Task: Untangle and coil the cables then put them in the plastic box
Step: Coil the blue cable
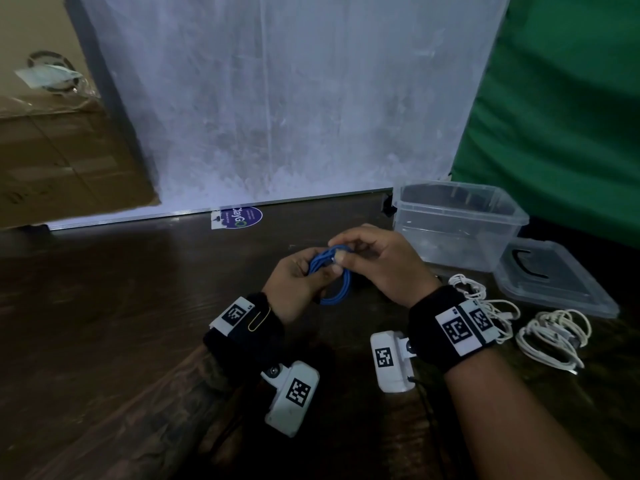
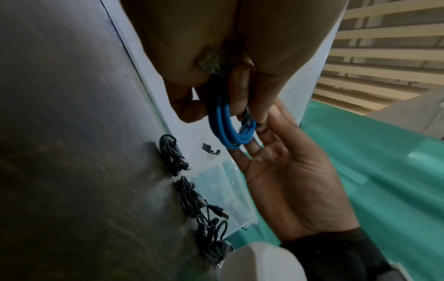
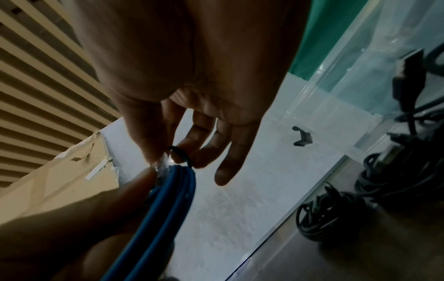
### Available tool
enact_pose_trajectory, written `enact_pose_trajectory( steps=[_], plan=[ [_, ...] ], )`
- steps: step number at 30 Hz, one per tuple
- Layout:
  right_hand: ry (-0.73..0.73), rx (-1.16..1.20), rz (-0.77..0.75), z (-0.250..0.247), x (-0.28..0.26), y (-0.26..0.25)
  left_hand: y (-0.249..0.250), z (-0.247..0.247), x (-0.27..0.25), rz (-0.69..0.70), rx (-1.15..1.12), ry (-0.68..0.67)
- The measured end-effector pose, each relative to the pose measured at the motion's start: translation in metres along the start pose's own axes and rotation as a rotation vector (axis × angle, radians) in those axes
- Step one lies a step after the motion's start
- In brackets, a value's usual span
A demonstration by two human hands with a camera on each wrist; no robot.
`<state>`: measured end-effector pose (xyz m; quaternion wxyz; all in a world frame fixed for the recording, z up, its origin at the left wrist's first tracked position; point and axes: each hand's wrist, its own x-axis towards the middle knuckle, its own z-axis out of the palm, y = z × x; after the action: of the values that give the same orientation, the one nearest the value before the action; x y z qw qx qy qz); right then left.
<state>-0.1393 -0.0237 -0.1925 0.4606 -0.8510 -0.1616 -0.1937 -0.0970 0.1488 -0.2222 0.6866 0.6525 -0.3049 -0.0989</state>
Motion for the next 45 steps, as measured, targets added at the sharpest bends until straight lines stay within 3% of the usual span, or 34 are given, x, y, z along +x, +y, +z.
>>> enact_pose_trajectory(
  steps=[7, 13, 18, 26, 35, 38, 40, 42, 45],
  plan=[
    [0.001, -0.01, -0.009, -0.004, 0.001, 0.002, -0.002, 0.002, 0.002, 0.028, -0.002, 0.022],
    [0.115, -0.114, -0.078, 0.001, 0.001, -0.001, -0.002, 0.005, 0.001, 0.007, -0.039, 0.074],
    [0.012, -0.212, -0.069, -0.006, 0.002, 0.0, -0.006, 0.007, 0.0, -0.008, 0.017, 0.119],
    [0.116, -0.036, -0.039, -0.003, 0.001, -0.004, 0.002, 0.001, 0.004, -0.013, -0.011, 0.039],
    [0.159, -0.02, -0.099, -0.003, 0.0, -0.013, 0.002, 0.005, 0.005, -0.011, -0.076, 0.112],
    [0.09, -0.102, -0.158, 0.003, -0.003, -0.018, 0.008, 0.0, 0.005, -0.011, -0.109, 0.172],
    [0.104, -0.045, -0.097, 0.006, -0.002, -0.02, 0.013, -0.005, 0.005, 0.004, -0.082, 0.159],
    [0.173, 0.196, 0.065, 0.003, 0.0, -0.024, 0.016, -0.003, 0.003, 0.031, -0.039, 0.132],
    [0.105, 0.268, 0.192, 0.0, 0.001, -0.024, 0.016, 0.003, 0.001, 0.038, 0.003, 0.106]
  ],
)
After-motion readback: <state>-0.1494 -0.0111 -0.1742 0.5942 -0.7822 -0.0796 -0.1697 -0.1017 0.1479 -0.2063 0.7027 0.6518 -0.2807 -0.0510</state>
